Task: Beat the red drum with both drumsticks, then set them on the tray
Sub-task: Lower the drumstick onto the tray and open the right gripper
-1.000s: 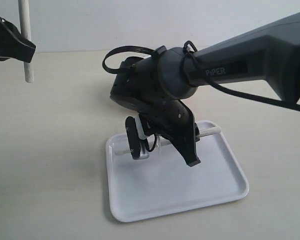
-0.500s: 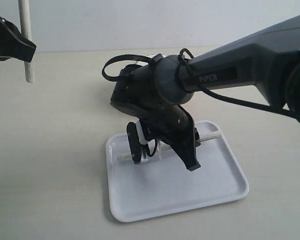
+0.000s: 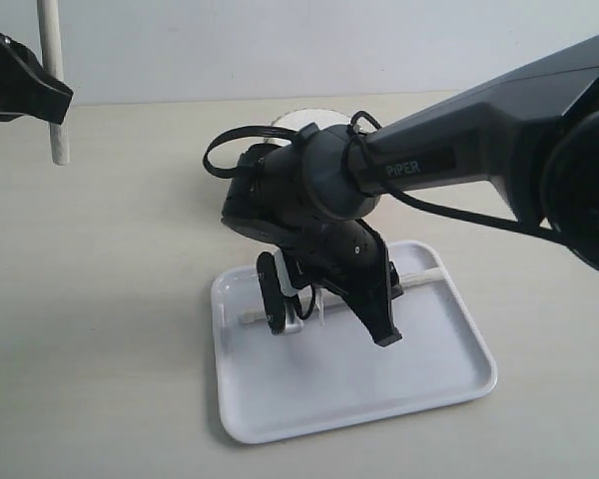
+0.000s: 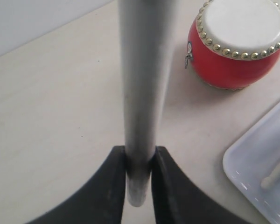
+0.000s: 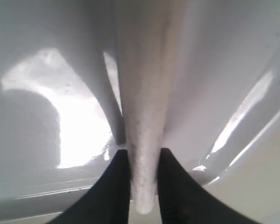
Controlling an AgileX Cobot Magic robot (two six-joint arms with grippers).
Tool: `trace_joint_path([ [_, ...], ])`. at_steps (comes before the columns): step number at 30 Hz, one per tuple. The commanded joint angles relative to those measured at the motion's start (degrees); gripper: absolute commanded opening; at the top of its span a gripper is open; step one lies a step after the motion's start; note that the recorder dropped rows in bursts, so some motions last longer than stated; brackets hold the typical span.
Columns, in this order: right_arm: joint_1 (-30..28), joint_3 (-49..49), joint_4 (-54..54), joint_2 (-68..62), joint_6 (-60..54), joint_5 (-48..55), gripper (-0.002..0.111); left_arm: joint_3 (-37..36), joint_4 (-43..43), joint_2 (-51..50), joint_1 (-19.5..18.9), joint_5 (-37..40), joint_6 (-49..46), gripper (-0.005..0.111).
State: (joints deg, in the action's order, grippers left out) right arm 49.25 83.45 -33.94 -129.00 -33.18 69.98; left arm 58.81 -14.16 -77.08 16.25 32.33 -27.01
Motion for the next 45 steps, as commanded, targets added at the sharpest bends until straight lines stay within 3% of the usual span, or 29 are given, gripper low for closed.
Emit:
trace_joint_path([
  [1,0.11,0.29,-0.91,-0.06,0.45,-0.02,0.0,-0.2,-0.42,0.49,-0.27,-0.97,-0.04,0.0],
  [16,0.11,0.29,-0.91,-0.06,1.62,-0.02,0.0,-0.2,-0.42,0.49,-0.27,-0.97,-0.04,0.0],
  [29,0.11,0.29,-0.91,0.32,1.79,-0.02,0.037,-0.2,-0.52,0.49,-0.27,-0.97,-0.04,0.0],
  [38,0.11,0.29,-0.1,4.67,3.42,-0.02,0.039,-0.2,-0.65,0.49,-0.27,-0.97,-0.19,0.0],
  [45,-0.02,0.29,7.15,13.56,8.52,-0.02,0.039,-0.2,-5.01,0.49,-0.27,-0.74,-3.03,0.0],
])
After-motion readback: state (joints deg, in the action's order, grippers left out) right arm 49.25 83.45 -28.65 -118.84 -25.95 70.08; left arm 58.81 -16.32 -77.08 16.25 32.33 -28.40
